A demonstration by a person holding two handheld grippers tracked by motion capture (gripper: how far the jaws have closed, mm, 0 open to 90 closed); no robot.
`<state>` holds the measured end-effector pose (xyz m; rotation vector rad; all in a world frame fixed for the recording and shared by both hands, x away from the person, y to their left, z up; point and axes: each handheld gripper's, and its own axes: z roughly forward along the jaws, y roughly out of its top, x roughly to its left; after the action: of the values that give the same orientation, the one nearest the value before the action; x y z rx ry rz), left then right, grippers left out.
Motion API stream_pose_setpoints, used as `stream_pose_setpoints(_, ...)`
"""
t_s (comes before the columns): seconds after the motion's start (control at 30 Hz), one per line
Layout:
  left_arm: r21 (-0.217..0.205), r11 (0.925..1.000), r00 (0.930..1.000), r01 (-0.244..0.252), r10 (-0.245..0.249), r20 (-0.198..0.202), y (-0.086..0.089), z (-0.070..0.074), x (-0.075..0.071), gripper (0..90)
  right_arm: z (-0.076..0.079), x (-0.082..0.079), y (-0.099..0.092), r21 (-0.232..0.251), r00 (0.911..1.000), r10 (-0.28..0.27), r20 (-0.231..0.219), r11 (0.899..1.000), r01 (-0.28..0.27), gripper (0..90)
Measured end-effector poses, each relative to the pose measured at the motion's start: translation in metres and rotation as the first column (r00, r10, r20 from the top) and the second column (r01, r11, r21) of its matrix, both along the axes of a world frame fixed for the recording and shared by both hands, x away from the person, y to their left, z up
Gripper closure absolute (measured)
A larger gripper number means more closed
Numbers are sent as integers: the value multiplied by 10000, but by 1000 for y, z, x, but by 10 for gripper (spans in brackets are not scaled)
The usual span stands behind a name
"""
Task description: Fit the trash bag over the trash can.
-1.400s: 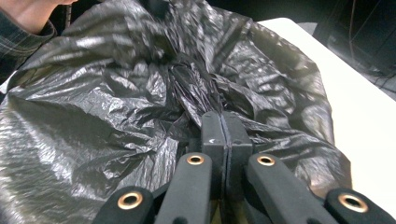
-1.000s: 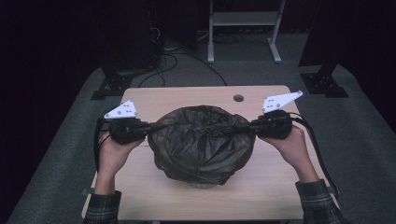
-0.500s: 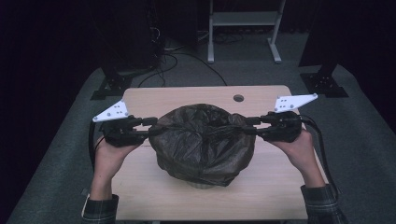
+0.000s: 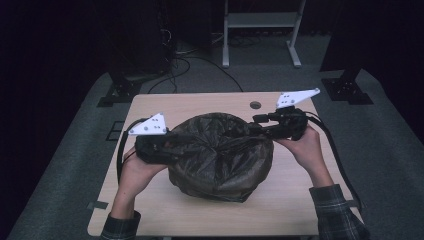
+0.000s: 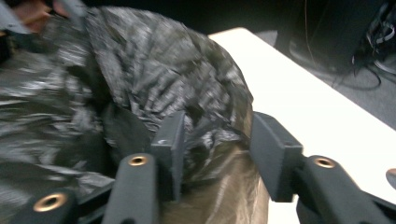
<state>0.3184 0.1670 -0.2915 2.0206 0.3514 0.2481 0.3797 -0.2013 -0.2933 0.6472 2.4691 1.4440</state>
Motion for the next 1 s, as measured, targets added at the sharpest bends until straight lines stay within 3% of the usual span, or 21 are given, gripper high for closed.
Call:
stream_pose_setpoints(0.1, 361, 9993, 9999, 102, -106, 106, -2, -2, -2, 675, -6, 5, 4, -324, 9999, -115, -116, 9994, 111, 732)
stream_pose_setpoints(0.17, 724, 9966, 9991, 397, -405, 97, -2, -3, -7, 806, -8, 6, 5, -174, 9998, 7, -199, 9998, -10, 819)
stream_pose_setpoints(0.23, 693, 9955, 9979, 650, -647, -76, -1, -4, -9, 898, -8, 5, 5, -91, 9999, -25, -124, 10000, 24, 893)
stream_pose_setpoints(0.33, 617, 9956, 9974, 710, -702, -161, 0, -5, -13, 900, -8, 8, 3, -111, 9994, -350, -71, 9993, 349, 897)
stream_pose_setpoints(0.37, 318, 9957, 9960, 874, -868, -209, 5, -5, -17, 900, -8, 10, 1, -80, 9986, -529, -37, 9986, 529, 897)
stream_pose_setpoints(0.47, -56, 9934, 9930, 1141, -1143, -291, 13, -6, -25, 900, -9, 13, -5, 77, 9950, -994, 33, 9950, 994, 898)
stream_pose_setpoints(0.67, -249, 9891, 9870, 1449, -1462, -662, 27, -16, -37, 900, -18, 19, -15, 88, 9824, -1867, 24, 9824, 1866, 888)
stream_pose_setpoints(0.73, -334, 9913, 9900, 1275, -1292, -574, 32, -19, -39, 896, -19, 18, -17, 409, 9806, -1955, 128, 9800, 1949, 688)
stream_pose_setpoints(0.83, -680, 9930, 9943, 967, -995, -392, 40, -16, -39, 748, -13, 12, -21, 1022, 9819, -1888, 146, 9771, 1864, 587)
stream_pose_setpoints(0.97, -954, 9929, 9973, 709, -725, -135, 45, -8, -37, 615, -4, 1, -22, 1125, 9857, -1649, 359, 9807, 1600, 553)
stream_pose_setpoints(1.0, -1006, 9937, 9988, 484, -480, 72, 46, 0, -34, 572, 2, -8, -22, 1150, 9879, -1467, 509, 9834, 1401, 543)
